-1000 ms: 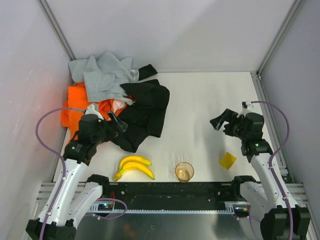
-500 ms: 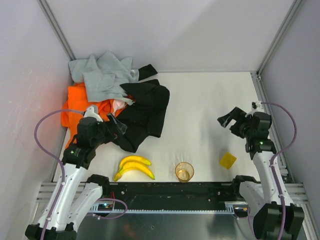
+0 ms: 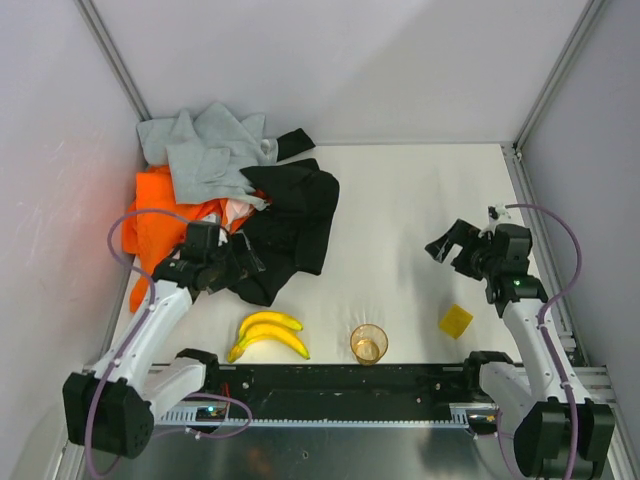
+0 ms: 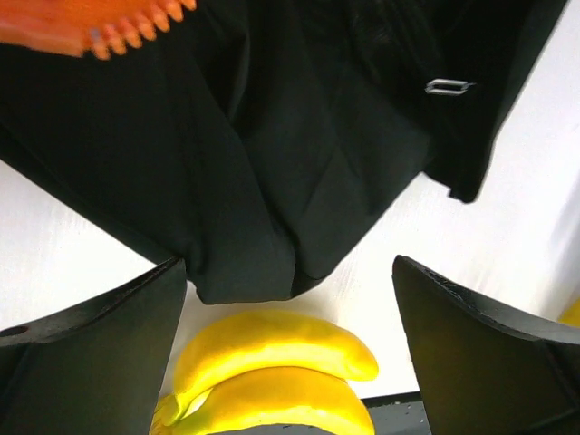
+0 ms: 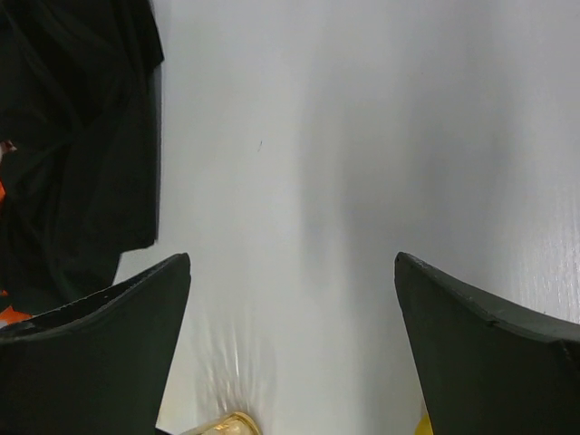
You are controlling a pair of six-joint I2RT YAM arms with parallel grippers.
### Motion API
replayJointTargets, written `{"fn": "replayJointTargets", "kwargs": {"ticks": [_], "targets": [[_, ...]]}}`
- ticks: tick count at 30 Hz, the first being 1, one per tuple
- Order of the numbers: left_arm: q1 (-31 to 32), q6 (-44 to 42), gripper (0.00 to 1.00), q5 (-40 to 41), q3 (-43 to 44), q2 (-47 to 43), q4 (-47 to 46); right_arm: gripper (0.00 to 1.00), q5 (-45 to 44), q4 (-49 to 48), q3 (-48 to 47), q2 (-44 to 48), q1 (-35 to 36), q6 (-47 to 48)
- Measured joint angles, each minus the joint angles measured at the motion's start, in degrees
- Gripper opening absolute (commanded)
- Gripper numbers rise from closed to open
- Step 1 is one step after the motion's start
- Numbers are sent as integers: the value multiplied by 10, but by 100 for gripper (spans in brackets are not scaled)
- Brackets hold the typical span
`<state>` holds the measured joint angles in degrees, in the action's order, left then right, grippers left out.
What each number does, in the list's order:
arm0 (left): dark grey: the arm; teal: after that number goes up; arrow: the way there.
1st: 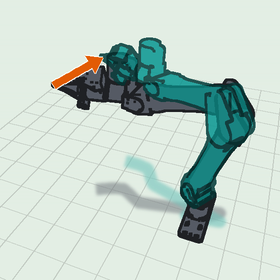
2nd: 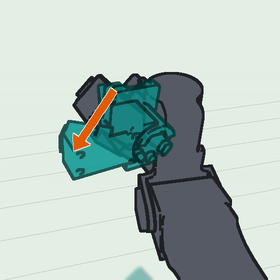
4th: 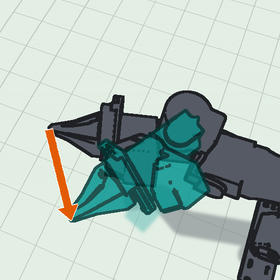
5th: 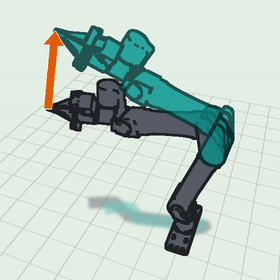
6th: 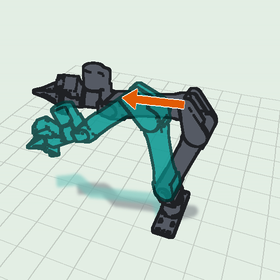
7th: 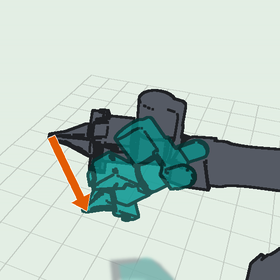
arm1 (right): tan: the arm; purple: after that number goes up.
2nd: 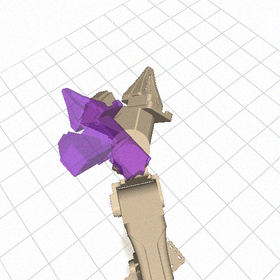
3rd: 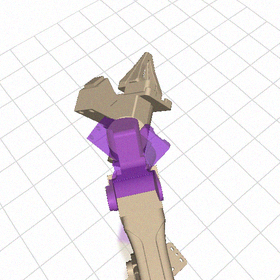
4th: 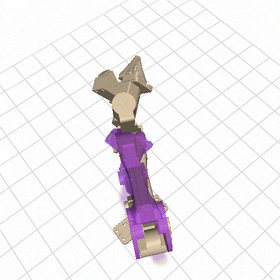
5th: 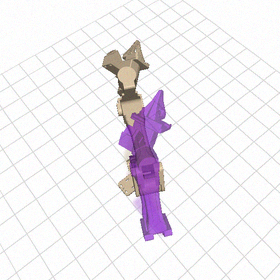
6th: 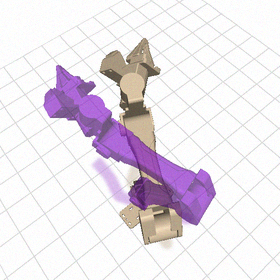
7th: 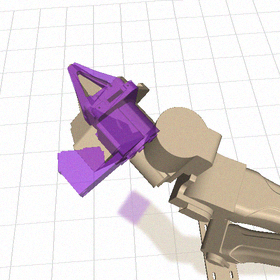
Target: Pick out a specific cloth from the pile
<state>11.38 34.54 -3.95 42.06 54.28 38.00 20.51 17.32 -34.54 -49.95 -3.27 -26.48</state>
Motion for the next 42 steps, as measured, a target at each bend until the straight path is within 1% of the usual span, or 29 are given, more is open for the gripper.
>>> {"fn": "replayJointTargets", "kwargs": {"ticks": [3, 6, 15, 19, 21, 25, 29, 36, 42], "targets": [[7, 0, 100, 4, 0, 41, 5, 99, -14, 11, 0, 2, 20, 10], [13, 0, 100, 8, 0, 56, 12, 99, -23, 19, 0, 4, 28, 17], [26, 15, 100, 26, 9, 48, 49, 99, -36, 24, 0, 7, 28, 30], [48, 26, 100, 56, 19, 43, 69, 99, -36, 24, 0, 10, 28, 30], [66, 35, 100, 81, 25, 54, 84, 99, -36, 24, 0, 14, 28, 30], [115, 47, 100, 131, 40, 104, 108, 99, -36, 24, 3, 20, 38, 30], [133, 56, 100, 154, 45, 152, 117, 99, -36, 28, 7, 24, 46, 30], [135, 55, 100, 148, 45, 179, 99, 99, -36, 34, 16, 34, 48, 29], [136, 45, 100, 109, 45, 210, 40, 99, -35, 34, 28, 34, 56, 24]]}}
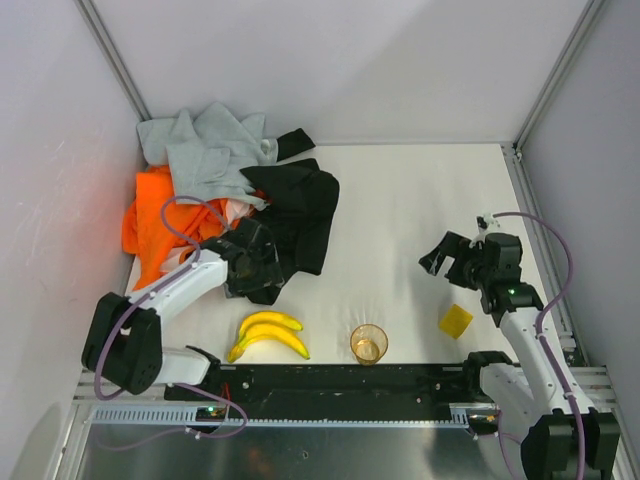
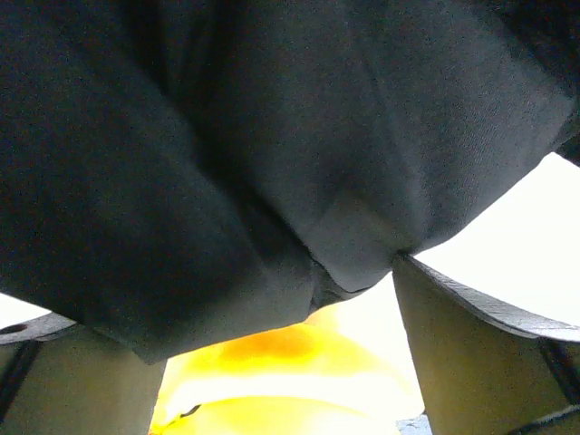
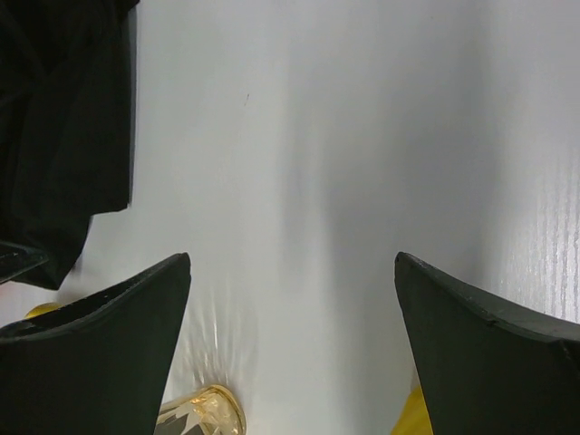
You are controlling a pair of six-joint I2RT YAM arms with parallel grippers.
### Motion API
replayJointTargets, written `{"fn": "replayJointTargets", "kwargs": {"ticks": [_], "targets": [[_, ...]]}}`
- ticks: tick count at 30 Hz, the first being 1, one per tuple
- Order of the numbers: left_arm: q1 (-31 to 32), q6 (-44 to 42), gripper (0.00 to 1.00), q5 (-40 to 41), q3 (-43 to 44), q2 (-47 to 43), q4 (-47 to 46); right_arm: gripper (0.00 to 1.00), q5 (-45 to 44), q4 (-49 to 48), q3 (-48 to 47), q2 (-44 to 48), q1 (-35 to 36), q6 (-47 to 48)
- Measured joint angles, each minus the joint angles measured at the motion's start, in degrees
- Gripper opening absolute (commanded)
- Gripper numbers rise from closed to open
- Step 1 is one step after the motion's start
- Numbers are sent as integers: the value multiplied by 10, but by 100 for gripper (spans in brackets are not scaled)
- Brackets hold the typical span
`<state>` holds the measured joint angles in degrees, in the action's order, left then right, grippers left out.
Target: Pick out a specific cloth from the pile
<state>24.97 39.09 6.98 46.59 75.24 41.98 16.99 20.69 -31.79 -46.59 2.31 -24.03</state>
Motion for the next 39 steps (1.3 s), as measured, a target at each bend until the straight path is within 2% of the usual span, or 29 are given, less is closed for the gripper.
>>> {"fn": "replayJointTargets", "kwargs": {"ticks": [8, 16, 21, 23, 28, 31, 34, 39], "targets": [[0, -14, 97, -32, 0, 67, -75, 99, 2, -5, 35, 0, 11, -20], [0, -27, 68, -30, 1, 113, -112, 99, -1, -5, 44, 18, 31, -30], [0, -35, 39, -31, 1, 116, -127, 99, -3, -5, 44, 27, 34, -30], [0, -40, 30, -31, 2, 115, -130, 99, -6, -4, 45, 27, 35, -30], [-4, -60, 22, -48, 19, 104, -130, 99, -14, -3, 46, 28, 36, -30], [-22, -73, 10, -73, 44, 82, -128, 99, -16, 0, 48, 32, 36, -30], [-55, -87, 5, -104, 79, 64, -123, 99, -17, 3, 48, 36, 36, -30], [-135, -108, 3, -162, 172, 56, -106, 99, -18, 6, 48, 42, 36, -30]]}}
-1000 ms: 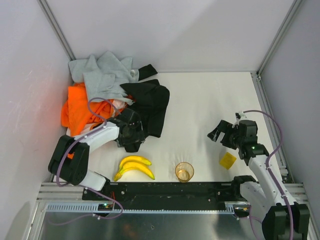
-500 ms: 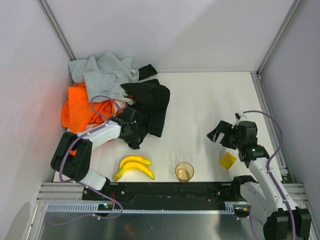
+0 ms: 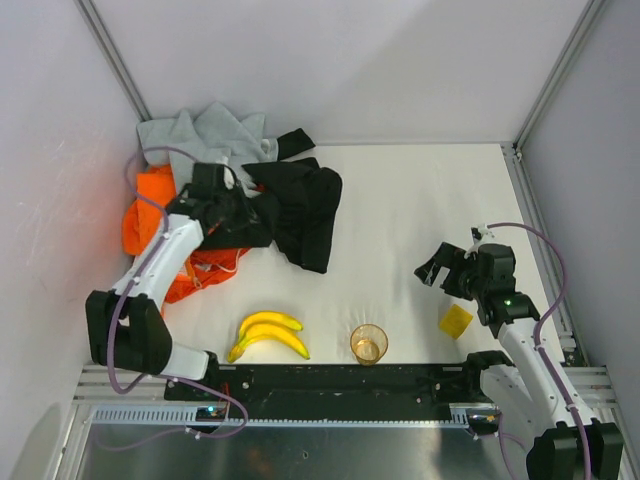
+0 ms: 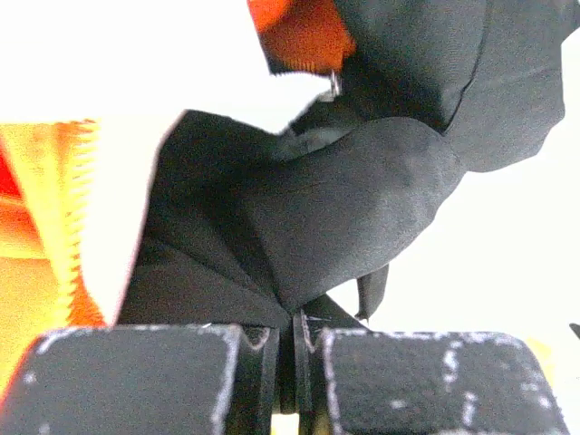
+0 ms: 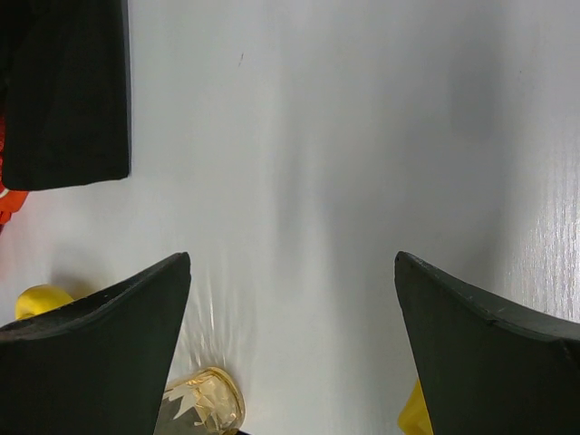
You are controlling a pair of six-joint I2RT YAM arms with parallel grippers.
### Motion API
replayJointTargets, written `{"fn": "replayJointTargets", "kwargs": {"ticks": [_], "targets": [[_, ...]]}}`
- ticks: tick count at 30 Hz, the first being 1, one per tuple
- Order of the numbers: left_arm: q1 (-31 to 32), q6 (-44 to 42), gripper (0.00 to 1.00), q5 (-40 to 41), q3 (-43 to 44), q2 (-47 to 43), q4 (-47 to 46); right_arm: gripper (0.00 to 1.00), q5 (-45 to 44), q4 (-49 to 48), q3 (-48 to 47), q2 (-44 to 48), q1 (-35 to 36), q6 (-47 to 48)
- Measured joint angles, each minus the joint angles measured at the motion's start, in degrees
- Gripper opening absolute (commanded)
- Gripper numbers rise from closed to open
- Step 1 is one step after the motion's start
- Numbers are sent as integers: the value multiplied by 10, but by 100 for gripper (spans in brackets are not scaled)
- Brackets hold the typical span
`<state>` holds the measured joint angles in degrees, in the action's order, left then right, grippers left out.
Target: Pick out a specific cloth from the pile
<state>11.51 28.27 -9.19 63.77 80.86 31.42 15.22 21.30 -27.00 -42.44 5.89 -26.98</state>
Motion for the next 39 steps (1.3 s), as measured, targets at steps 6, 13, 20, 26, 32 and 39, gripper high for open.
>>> {"fn": "replayJointTargets", "kwargs": {"ticks": [6, 13, 20, 26, 32, 39], "targets": [[-73, -18, 3, -25, 137, 3, 40, 99, 0, 1, 0, 0, 0, 0], [-125, -19, 7, -5, 285, 37, 51, 99, -7, 2, 0, 0, 0, 0], [-131, -27, 5, 31, 309, 85, 47, 99, -13, 3, 0, -3, 0, 0], [-131, -26, 1, 28, 296, 177, 31, 99, -14, 3, 0, -10, 0, 1], [-130, 0, 1, -12, 296, 332, 8, 99, -15, 3, 0, -20, 0, 2], [-129, 23, 1, -39, 323, 405, -3, 99, -21, 3, 0, -20, 0, 5]]}}
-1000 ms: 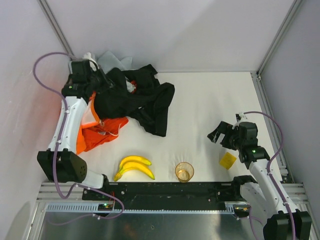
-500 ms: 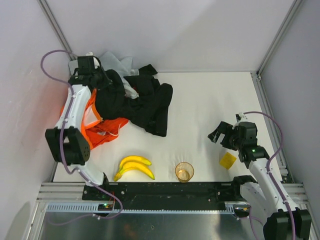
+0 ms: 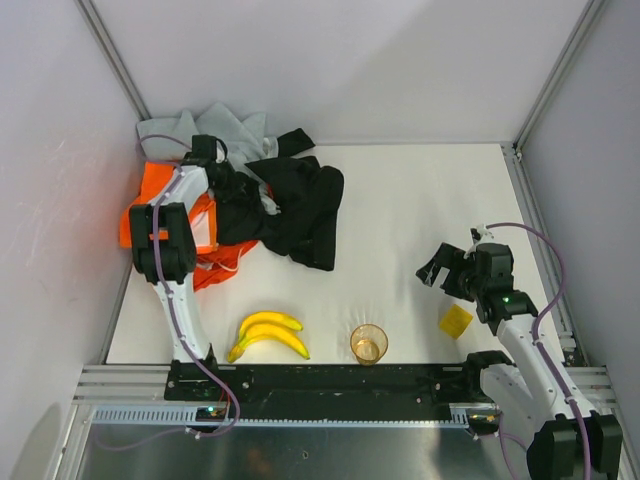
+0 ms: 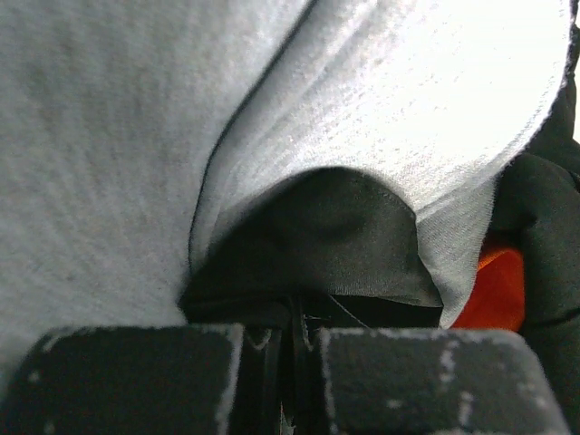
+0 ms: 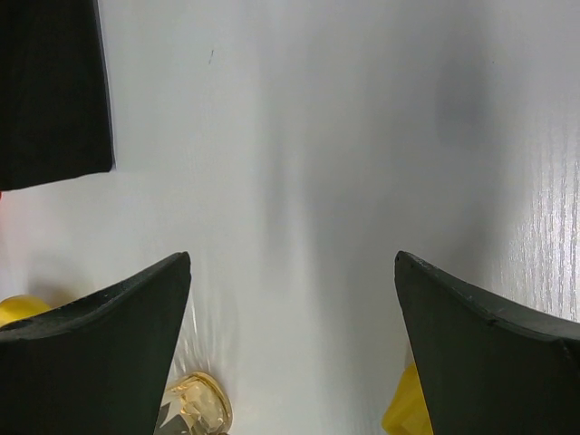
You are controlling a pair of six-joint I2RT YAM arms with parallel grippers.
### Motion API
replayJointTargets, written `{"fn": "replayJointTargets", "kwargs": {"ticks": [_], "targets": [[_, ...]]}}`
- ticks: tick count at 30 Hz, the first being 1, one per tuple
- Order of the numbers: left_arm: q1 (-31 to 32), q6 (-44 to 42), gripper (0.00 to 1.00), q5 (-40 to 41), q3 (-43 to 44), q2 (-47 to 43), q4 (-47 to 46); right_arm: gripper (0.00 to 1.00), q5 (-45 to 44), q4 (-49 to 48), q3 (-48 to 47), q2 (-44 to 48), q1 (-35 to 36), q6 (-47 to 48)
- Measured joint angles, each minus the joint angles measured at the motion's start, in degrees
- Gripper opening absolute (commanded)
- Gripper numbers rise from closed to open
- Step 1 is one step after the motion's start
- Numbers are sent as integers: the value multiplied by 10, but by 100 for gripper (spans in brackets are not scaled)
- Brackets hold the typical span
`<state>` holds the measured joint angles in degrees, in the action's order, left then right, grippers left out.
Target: Pick out a specific cloth from the pile
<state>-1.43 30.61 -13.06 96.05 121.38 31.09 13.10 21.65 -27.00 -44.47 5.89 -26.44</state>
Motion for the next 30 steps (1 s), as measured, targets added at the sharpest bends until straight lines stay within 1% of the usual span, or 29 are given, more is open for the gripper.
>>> {"fn": "replayJointTargets", "kwargs": {"ticks": [3, 5, 6, 7, 9, 11, 12, 14, 17, 18, 20, 25, 30], "targets": [[1, 0, 5, 2, 1, 1, -2, 99, 0, 2, 0, 2, 0, 1], [2, -1, 13, 6, -4, -4, -5, 99, 0, 5, 0, 6, 0, 1], [2, -2, 20, 9, -9, -9, -9, 99, 0, 5, 0, 9, 0, 1], [3, -2, 29, 15, -18, -16, -15, 99, 0, 6, 0, 12, 0, 1], [8, -7, 54, 25, -34, -32, -25, 99, 0, 6, 0, 17, 0, 1], [17, -14, 73, 37, -53, -56, -35, 99, 2, 6, 0, 21, 0, 1], [24, -15, 79, 46, -68, -76, -42, 99, 3, 6, 0, 22, 0, 1], [34, -23, 87, 61, -92, -115, -43, 99, 5, 6, 0, 22, 0, 1], [40, -27, 92, 75, -133, -184, -37, 99, 5, 7, 0, 23, 0, 1], [40, -27, 96, 78, -147, -208, -33, 99, 5, 8, 0, 23, 0, 1], [37, -27, 99, 80, -168, -249, -27, 99, 7, 8, 0, 23, 0, 1], [34, -27, 100, 71, -214, -349, -5, 99, 9, 10, 0, 26, 0, -1], [34, -27, 100, 51, -239, -424, 5, 99, 9, 12, 0, 29, 0, -1]]}}
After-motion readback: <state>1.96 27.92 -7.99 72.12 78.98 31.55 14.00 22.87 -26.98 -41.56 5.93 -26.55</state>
